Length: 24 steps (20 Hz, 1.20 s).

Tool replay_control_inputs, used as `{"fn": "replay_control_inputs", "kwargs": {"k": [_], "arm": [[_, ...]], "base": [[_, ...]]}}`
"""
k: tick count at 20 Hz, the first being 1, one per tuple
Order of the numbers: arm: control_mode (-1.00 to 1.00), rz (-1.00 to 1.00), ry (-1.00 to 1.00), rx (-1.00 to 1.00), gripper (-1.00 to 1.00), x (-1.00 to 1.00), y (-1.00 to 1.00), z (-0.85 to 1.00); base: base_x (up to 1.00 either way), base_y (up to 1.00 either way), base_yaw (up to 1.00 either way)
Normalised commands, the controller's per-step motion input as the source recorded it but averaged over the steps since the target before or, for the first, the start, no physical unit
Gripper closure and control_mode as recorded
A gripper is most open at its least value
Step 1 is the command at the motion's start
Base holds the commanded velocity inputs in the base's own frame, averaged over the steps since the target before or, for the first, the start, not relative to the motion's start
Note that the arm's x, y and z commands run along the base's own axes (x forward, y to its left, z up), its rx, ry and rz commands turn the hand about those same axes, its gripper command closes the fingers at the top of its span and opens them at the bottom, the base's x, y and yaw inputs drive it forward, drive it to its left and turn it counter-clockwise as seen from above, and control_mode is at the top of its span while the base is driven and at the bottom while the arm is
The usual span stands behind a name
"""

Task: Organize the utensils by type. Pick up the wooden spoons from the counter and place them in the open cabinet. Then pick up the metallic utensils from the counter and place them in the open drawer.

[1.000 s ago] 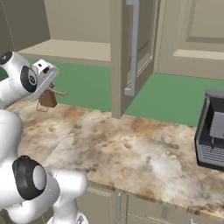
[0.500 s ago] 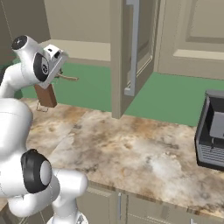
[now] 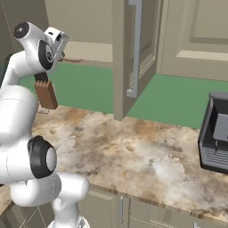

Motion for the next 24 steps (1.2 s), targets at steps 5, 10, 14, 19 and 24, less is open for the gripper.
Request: {"fn": "replay_control_inputs", "kwargs": {"k": [5,10,14,19,24], "arm": [[-1.00,0.13,-0.03,-0.06,1.00,0.55,-0.10,0.28],[-1.00,0.27,-0.07,-0.05,1.00,0.57,-0.04,0.07],[-1.00,0.22,-0.07,-0.02,1.00,0.74,-0.01,0.07],[-1.00,0.13,-0.20,-0.10,1.00,0.57,0.00,0.07],[-1.00,0.04,-0.01,-0.23,1.00,0.52,0.00,0.01]], "base": [[0.00,0.00,0.00],[0.00,0.00,0.00],[0.00,0.00,0.00],[0.00,0.00,0.00],[0.00,0.00,0.00]]}}
